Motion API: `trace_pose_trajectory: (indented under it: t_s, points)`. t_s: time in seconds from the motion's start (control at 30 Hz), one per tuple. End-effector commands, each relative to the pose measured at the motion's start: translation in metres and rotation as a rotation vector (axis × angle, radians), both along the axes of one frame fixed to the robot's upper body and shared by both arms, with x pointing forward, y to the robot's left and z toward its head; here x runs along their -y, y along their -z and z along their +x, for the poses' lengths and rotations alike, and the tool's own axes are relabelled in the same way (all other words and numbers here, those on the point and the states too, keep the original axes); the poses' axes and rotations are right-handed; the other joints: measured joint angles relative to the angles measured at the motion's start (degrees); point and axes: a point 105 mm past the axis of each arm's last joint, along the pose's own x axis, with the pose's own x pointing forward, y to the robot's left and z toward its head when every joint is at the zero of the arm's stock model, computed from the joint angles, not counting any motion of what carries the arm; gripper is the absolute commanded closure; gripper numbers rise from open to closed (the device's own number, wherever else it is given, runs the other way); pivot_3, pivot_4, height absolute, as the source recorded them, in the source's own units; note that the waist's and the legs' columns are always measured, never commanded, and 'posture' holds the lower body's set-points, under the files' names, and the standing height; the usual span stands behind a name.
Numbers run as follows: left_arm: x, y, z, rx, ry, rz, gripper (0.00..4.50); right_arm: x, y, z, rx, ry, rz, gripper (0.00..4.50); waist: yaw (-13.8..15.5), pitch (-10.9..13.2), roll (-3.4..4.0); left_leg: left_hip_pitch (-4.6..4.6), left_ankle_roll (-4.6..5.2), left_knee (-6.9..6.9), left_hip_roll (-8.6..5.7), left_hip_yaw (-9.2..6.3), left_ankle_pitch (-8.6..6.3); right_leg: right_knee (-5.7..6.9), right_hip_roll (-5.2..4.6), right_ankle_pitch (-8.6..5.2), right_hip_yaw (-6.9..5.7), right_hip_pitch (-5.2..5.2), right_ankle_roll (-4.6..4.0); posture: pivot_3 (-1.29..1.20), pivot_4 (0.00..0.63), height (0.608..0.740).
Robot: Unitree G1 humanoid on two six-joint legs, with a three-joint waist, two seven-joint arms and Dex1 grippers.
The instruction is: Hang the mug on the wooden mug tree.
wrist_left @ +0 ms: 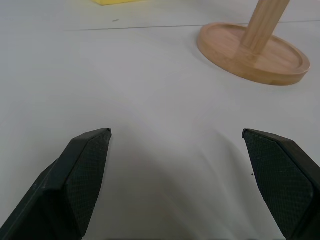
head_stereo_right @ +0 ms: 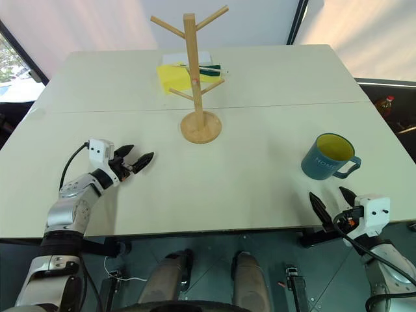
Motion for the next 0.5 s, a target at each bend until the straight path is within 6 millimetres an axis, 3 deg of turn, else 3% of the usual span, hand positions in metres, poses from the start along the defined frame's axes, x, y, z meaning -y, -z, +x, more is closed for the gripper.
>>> trace_pose_trajectory:
  t_s: [0.03,0.3,0.5]
  points:
    - [-0.006,-0.017,0.001,0.057,-0.02,0.004,0.0,0.0,-0.012,-0.001,0.037,-0.007,-0.019,0.04,0.0,0.0,0.0,0.0,0.0,0.0,0.0,0.0,0.0,0.0,0.0,0.0,0.0,0.0,0.0,0.0,0.15,0.74]
    - [-0.007,-0.017,0.002,0.055,-0.031,-0.012,0.0,0.004,-0.013,0.0,0.04,0.007,-0.019,0.04,0.0,0.0,0.0,0.01,-0.01,0.03,0.01,0.02,-0.01,0.0,0.0,0.0,0.0,0.01,0.0,0.0,0.15,0.74]
    - [0.017,-0.024,-0.003,0.087,0.084,-0.01,0.0,0.009,-0.011,0.0,0.036,0.041,-0.027,0.04,0.0,0.0,0.0,0.01,0.07,0.02,0.0,0.02,0.04,0.02,0.0,0.01,0.0,0.01,0.0,0.0,0.15,0.74]
